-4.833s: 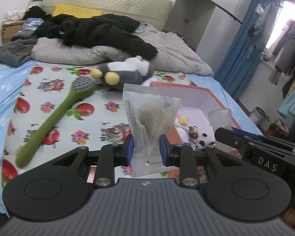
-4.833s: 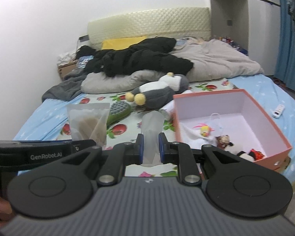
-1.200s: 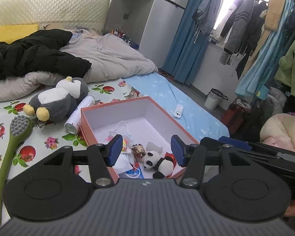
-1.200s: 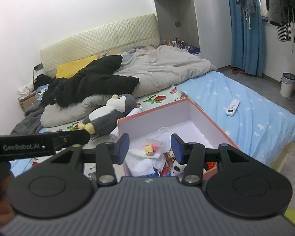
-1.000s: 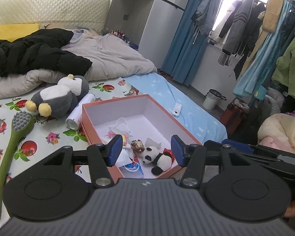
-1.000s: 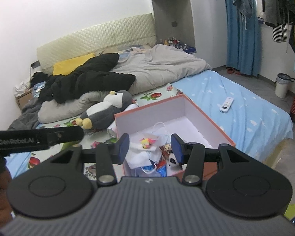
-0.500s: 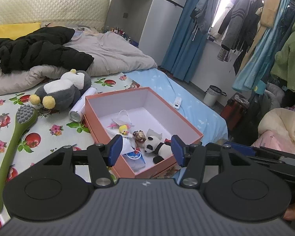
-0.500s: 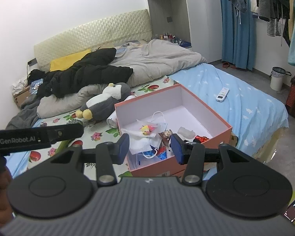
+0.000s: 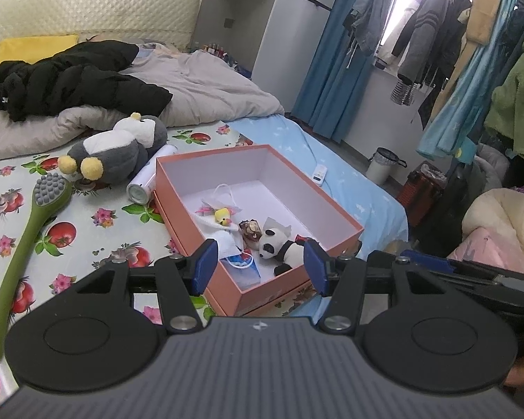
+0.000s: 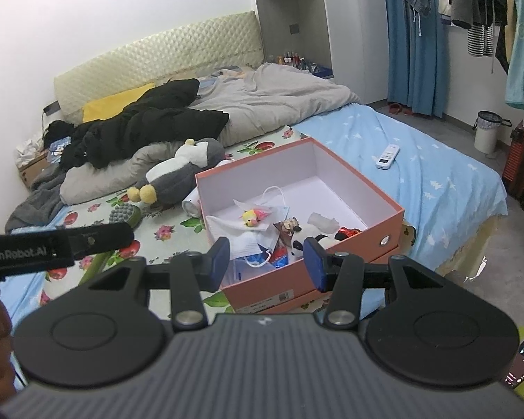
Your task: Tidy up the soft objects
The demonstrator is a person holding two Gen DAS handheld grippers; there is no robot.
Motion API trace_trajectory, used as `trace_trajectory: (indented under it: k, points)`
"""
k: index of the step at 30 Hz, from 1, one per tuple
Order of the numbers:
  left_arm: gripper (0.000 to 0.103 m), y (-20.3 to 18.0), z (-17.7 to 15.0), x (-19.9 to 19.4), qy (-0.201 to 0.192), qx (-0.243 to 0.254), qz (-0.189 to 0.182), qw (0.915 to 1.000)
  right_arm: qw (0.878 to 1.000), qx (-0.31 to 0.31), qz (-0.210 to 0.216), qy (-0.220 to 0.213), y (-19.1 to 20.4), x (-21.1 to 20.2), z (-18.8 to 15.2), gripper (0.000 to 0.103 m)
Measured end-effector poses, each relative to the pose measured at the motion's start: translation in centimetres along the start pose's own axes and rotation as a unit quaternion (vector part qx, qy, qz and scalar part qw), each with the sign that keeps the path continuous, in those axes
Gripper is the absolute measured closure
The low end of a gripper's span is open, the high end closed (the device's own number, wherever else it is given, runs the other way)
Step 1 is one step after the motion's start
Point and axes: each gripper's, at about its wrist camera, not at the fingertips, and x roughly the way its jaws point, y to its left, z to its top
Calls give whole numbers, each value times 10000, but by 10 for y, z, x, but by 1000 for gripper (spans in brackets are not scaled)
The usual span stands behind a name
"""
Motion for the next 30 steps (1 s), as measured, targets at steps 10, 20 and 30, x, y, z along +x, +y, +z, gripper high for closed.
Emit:
trace_trajectory:
  k: [10, 20, 30]
  points:
    - [43, -8, -14, 1, -8, 64, 70, 10000, 10000, 85, 37, 21, -7, 1, -11, 53]
    - [42, -7, -15, 2, 12, 60, 79, 10000, 10000, 37, 65, 28, -6, 1, -13, 53]
    - [42, -4, -17, 3, 19, 39, 102, 9999, 10000, 17, 85, 4, -4, 2, -10, 53]
